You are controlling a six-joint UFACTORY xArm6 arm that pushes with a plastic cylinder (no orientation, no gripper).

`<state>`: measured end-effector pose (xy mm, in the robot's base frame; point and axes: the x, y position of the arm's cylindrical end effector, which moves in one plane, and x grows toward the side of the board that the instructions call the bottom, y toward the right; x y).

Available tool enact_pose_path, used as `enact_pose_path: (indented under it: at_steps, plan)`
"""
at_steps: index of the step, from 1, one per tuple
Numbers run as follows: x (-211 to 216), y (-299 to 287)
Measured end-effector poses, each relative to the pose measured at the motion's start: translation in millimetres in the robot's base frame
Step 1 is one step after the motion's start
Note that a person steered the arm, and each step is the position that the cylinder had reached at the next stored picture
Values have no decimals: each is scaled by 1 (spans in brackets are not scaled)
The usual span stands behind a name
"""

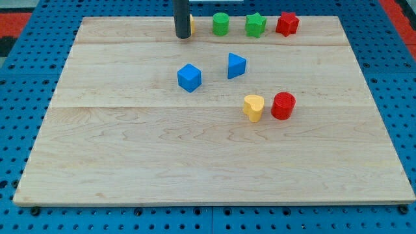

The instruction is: Slide the blue triangle towards the yellow hexagon

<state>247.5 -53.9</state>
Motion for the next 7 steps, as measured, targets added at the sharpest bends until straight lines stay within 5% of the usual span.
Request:
enact_pose_path:
  at_steps: [1,4,6,7]
  plan:
    - [15,5]
    - [146,225]
    - [119,142]
    - [139,139]
